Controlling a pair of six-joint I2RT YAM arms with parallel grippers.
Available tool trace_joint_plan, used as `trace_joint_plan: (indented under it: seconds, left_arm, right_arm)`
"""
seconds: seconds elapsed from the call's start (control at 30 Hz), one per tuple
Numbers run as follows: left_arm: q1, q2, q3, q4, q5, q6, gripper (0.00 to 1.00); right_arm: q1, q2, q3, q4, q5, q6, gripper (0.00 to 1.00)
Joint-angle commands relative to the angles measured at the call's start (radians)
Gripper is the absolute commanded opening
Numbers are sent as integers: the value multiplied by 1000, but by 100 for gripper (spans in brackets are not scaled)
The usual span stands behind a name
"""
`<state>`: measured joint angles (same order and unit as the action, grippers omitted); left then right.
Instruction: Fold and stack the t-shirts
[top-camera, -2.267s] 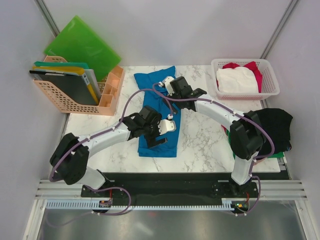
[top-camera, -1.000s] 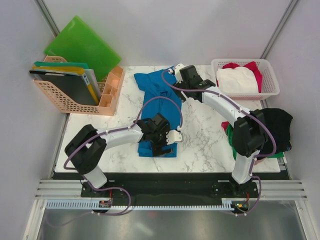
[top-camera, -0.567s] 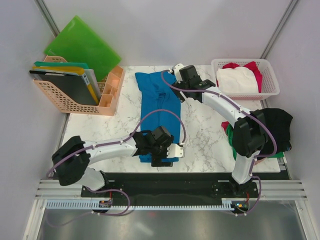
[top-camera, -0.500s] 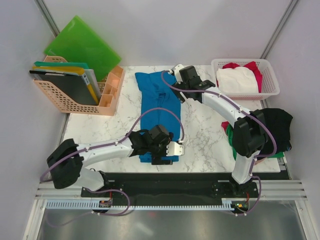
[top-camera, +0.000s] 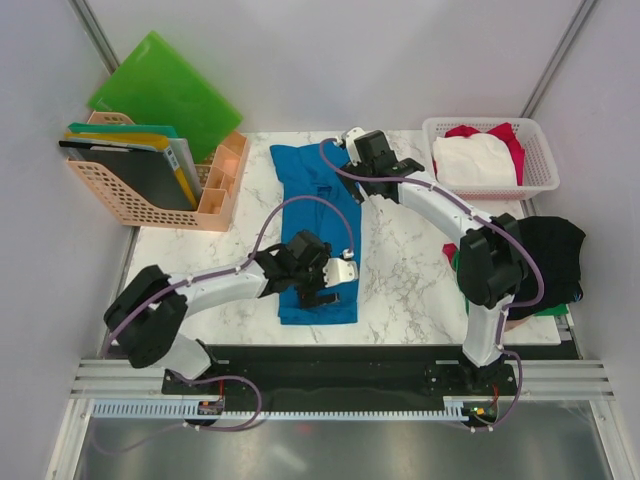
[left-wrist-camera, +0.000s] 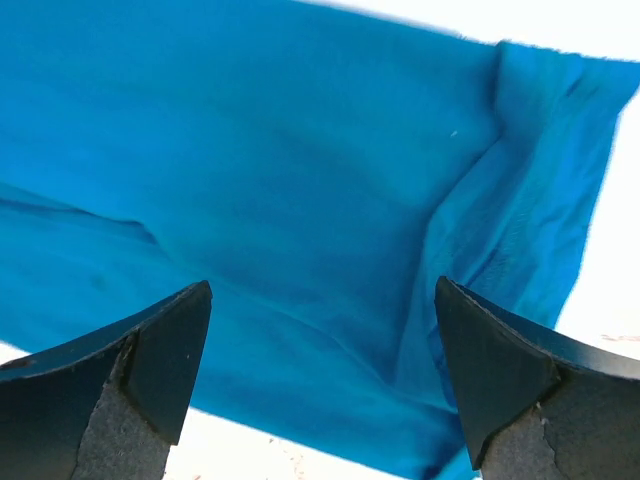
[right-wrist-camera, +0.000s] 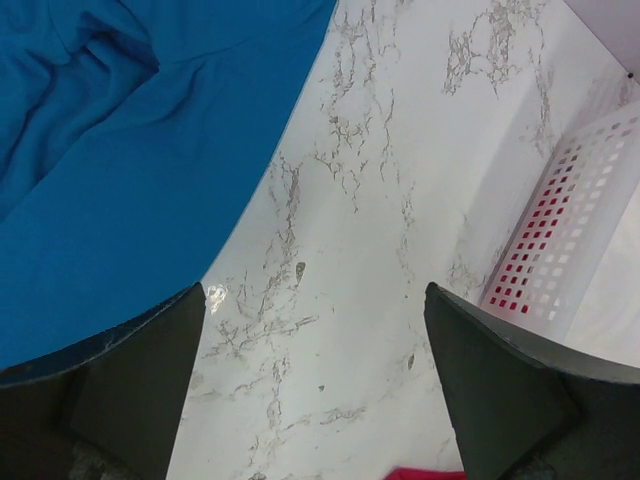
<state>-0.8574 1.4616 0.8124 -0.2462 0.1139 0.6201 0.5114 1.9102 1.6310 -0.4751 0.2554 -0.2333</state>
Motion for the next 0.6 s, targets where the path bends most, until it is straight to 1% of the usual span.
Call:
trace_joint_plan:
  seconds: [0.0,0.1,0.23,0.37,0.57]
  left_arm:
    - [55,78,51,53,82,-2,100]
    - [98,121,85,70,87,15,100]
    - [103,167,113,52,122,10,100]
    - [93,171,117,-33,211,16,100]
    - [40,166,100,-125,237,61,100]
  right_arm:
    - [1,27,58,26,-15,29,98]
    - [1,30,63,33,-12,15,98]
    - [-1,29,58,46,7,-8,98]
    - [-8,21,55,72,44,-21,98]
    - [-19,15,81,78,47,-12,98]
